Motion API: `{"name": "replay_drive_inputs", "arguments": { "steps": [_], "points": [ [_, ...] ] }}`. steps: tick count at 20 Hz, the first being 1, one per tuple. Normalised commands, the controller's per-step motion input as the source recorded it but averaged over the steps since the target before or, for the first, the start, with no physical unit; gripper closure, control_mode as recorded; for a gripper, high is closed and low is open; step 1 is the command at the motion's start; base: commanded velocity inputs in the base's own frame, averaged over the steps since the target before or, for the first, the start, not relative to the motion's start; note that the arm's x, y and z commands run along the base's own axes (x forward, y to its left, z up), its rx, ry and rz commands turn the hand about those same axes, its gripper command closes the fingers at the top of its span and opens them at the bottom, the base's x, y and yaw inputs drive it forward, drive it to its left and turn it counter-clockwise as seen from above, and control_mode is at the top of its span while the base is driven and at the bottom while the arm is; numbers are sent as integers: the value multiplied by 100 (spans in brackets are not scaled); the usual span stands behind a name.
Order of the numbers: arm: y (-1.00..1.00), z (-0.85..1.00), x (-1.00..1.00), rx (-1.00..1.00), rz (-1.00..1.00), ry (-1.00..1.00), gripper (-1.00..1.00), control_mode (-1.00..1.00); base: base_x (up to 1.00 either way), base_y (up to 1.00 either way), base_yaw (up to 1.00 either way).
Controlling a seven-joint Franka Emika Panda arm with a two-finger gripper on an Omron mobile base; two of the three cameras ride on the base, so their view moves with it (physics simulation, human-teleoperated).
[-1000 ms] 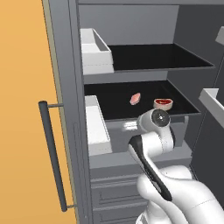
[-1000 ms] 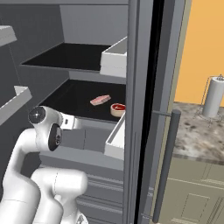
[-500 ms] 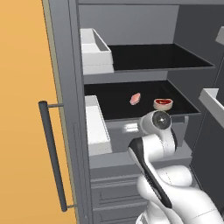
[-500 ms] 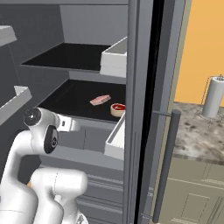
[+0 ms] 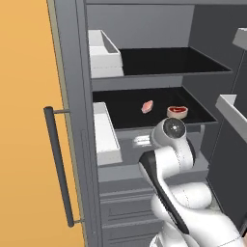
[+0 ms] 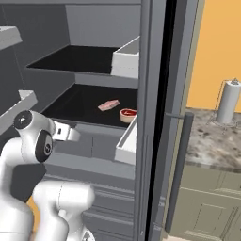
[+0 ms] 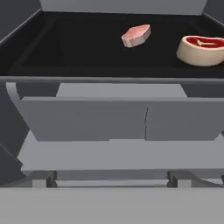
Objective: Place the steak on the counter behind the older steak on the same shelf of the fridge to maintain FIFO order. Close the fridge door when finished.
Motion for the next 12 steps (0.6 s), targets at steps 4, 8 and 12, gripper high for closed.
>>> {"name": "replay_drive_inputs", "arguments": {
  "steps": [4,8,12],
  "points": [
    [0,0,0,0,0,0,-100,100,-79,10,-10],
    [0,0,0,0,0,0,-100,100,-56,3,-10],
    [0,0,0,0,0,0,-100,100,-12,15,-5]
  ]
}}
